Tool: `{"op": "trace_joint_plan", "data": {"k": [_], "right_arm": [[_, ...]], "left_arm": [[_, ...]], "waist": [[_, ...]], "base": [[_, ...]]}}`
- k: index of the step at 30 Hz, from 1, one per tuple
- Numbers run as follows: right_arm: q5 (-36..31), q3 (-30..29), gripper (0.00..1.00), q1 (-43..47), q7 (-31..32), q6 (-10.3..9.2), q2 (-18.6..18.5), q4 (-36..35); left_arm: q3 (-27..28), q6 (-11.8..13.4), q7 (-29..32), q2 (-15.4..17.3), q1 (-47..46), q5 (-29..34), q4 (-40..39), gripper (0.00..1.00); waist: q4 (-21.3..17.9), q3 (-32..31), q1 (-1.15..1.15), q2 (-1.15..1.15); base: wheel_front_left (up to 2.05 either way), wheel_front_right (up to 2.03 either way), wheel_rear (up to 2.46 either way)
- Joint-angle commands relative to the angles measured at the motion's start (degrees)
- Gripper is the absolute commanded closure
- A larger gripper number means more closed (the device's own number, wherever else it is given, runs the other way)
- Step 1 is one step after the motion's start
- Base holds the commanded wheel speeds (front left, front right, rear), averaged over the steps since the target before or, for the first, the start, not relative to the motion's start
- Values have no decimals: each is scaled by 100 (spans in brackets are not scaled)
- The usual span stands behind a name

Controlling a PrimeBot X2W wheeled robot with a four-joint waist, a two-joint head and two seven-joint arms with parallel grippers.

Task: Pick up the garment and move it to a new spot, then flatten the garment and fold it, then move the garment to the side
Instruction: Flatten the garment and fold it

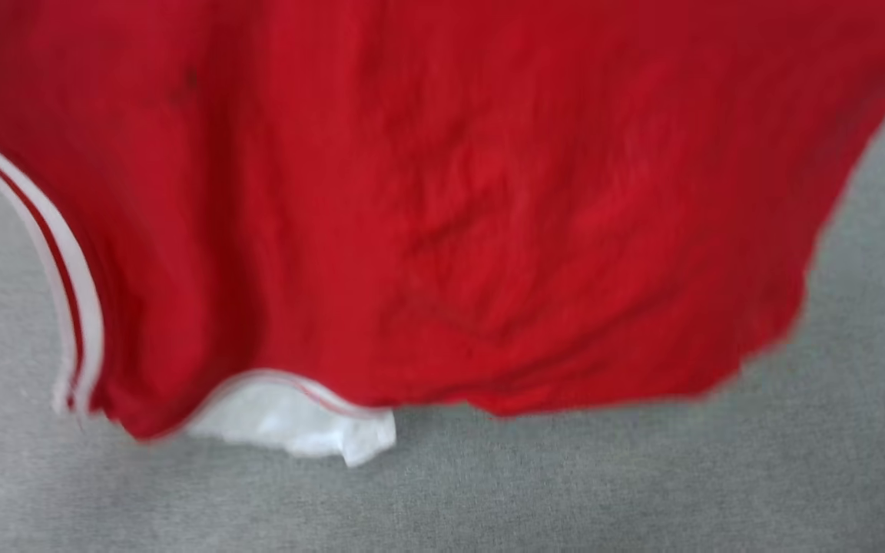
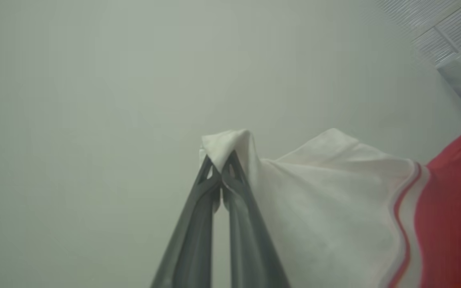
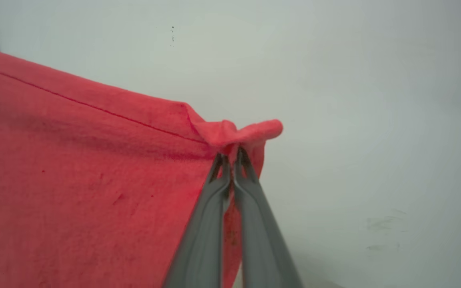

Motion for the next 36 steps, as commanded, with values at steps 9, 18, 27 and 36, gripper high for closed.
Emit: {"op": "trace_joint_plan", "data": {"k": [9, 18, 27, 36], "right_arm": [[-509, 338, 100, -1875, -773, -2, 306, 919], [-935, 770, 100, -3425, -1729, -3, 614, 2627], [-1378, 1412, 100, -3706, -2848, -3, 626, 3876], [-1264, 2186, 100, -2573, -3651, -3, 558, 4609]], "left_arm": [[-312, -814, -7, -432, -2362, 458, 1591, 100], [-760, -1212, -459, -1237, -4254, 947, 3626, 100], [-1106, -1351, -1261, -1790, -4523, 964, 5148, 100], [-1384, -1350, -1680, -2111, -2850, 775, 5521, 100]], "waist": [[-173, 1714, 0, 0], [-168, 2483, 0, 0], [54, 2908, 0, 0], [285, 2452, 0, 0]], "base": [[0, 0, 0], [0, 0, 0], [0, 0, 0], [0, 0, 0]]}}
